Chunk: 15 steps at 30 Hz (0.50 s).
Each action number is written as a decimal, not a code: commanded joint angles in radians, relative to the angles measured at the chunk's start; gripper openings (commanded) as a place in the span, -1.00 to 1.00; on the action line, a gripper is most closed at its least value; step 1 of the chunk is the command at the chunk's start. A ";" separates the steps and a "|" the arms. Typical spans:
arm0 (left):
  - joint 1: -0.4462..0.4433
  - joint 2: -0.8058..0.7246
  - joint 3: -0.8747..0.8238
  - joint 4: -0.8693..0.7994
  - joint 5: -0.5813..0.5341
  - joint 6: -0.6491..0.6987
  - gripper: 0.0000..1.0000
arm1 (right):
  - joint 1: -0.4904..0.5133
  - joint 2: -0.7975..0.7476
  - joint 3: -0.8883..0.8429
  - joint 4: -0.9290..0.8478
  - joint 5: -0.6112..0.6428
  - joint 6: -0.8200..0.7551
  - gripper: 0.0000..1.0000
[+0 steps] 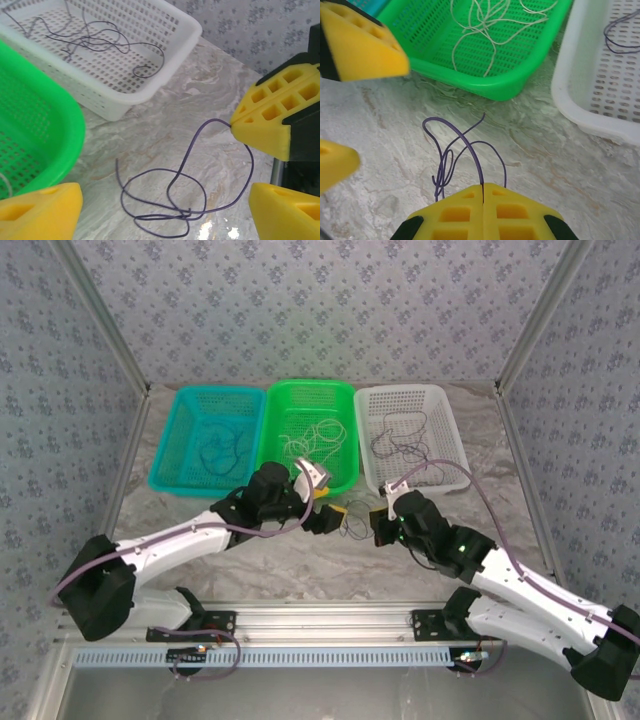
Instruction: Untangle the cables
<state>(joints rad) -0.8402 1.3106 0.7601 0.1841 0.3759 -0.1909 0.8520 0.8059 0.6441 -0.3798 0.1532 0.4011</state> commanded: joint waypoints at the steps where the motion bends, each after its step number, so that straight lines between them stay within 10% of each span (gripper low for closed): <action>1: -0.011 0.042 0.056 0.022 0.082 0.024 0.69 | 0.007 0.000 0.025 0.058 -0.048 -0.031 -1.00; 10: -0.012 0.121 0.095 0.014 0.133 0.031 0.53 | 0.009 0.010 0.031 0.078 -0.100 -0.035 -1.00; 15: -0.011 0.139 0.113 -0.008 0.118 0.033 -0.39 | 0.010 0.010 0.030 0.072 -0.101 -0.037 -1.00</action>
<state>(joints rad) -0.8467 1.4406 0.8303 0.1787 0.4751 -0.1719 0.8551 0.8188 0.6445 -0.3206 0.0631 0.3817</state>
